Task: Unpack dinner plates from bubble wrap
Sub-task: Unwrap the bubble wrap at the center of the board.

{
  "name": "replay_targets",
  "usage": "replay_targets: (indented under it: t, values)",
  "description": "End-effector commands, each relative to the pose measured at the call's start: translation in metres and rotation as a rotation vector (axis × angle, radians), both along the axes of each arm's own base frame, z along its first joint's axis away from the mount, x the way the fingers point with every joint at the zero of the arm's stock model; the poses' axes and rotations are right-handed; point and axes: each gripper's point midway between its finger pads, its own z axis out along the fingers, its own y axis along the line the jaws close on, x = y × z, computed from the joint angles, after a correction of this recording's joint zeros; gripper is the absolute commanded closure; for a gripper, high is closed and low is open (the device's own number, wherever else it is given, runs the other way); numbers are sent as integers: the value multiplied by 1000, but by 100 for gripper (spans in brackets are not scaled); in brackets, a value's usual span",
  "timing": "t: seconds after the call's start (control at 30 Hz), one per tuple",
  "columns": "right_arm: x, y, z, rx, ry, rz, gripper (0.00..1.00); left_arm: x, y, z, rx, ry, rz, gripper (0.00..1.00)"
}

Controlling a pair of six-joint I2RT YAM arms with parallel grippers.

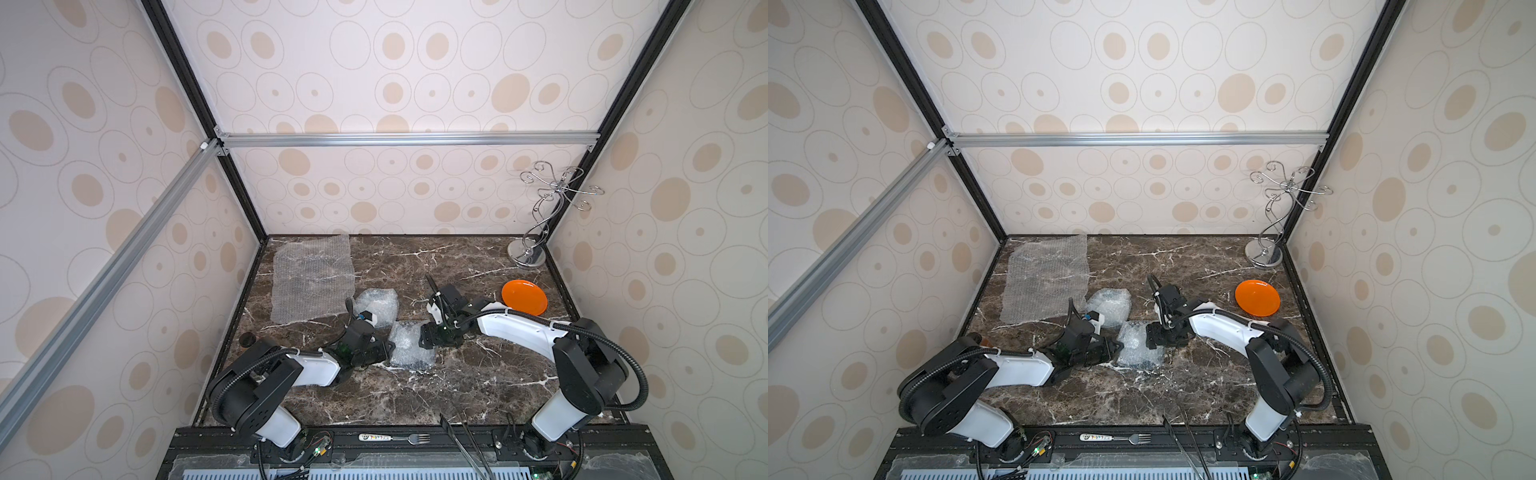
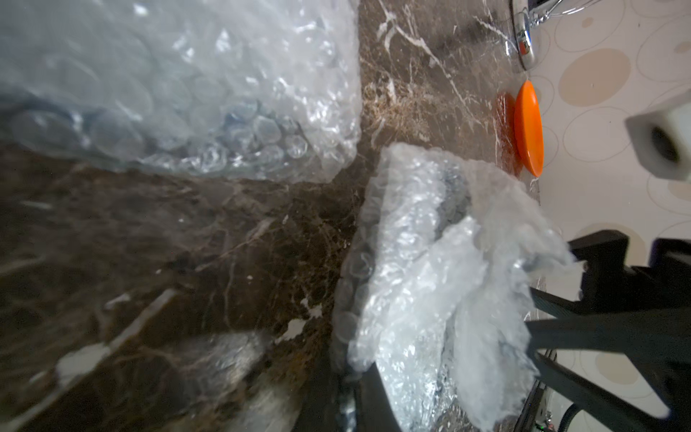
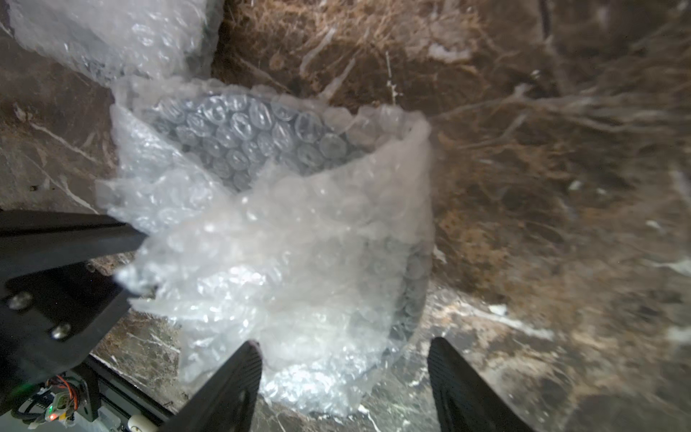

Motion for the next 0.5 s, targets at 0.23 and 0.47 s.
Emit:
replay_targets:
  t: [0.23,0.47]
  values:
    - [4,-6,11,-55,-19,24,22,17,-17,1,0,13,46,98]
    - [10,11,6,-31,-20,41,21,16,-23,-1,-7,20,38,99]
